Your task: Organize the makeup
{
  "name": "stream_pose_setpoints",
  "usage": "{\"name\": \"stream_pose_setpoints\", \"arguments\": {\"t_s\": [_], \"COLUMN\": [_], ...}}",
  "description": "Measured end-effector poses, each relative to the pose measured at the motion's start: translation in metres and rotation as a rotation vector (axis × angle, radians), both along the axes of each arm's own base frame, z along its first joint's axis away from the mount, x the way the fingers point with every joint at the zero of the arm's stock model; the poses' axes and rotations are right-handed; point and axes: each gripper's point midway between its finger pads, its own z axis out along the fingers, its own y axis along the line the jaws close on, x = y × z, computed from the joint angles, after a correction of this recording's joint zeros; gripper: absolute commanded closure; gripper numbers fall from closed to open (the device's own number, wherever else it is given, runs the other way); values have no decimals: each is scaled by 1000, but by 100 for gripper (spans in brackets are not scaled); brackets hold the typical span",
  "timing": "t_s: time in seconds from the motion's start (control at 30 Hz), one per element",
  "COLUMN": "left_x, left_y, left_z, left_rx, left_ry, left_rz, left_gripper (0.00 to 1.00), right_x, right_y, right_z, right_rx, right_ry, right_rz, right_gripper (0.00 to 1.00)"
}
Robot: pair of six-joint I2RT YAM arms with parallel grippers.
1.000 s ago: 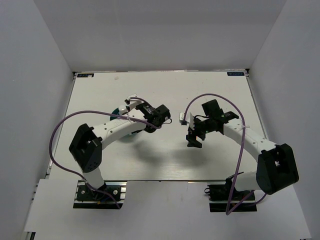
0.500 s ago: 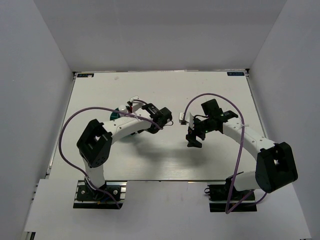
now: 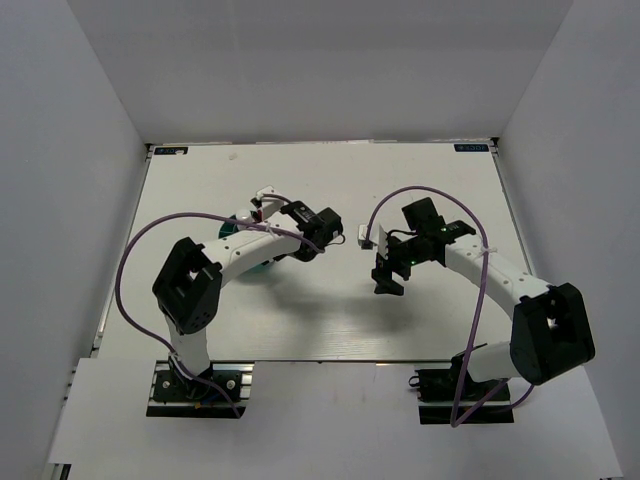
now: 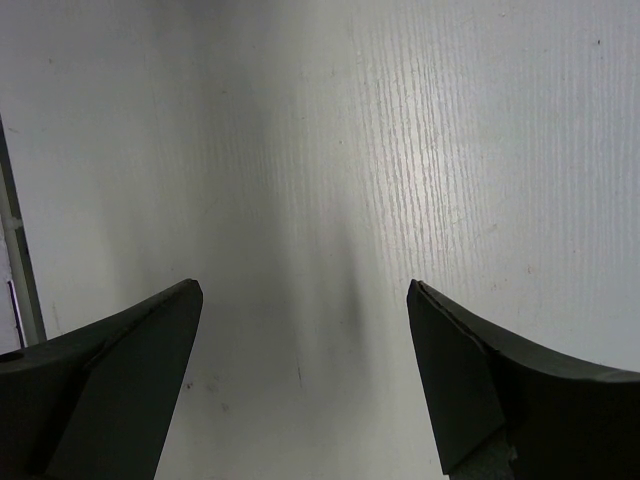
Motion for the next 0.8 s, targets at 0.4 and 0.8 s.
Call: {"name": "stream_pose_setpoints", "arguments": {"t_s": [0.4, 0.8], "left_x": [13, 17], "left_y": [-4, -2], "left_z": [17, 15], "left_rx": [-20, -10], "left_ry": [-68, -109], "left_rz": [3, 7], "left_gripper": [100, 100], "right_x": [2, 2], "right_y": [1, 1], "right_z": [-1, -1], "right_rx": [-2, -2], "right_ry": [4, 4], "right_rz": [0, -1], "right_gripper": [11, 11]}}
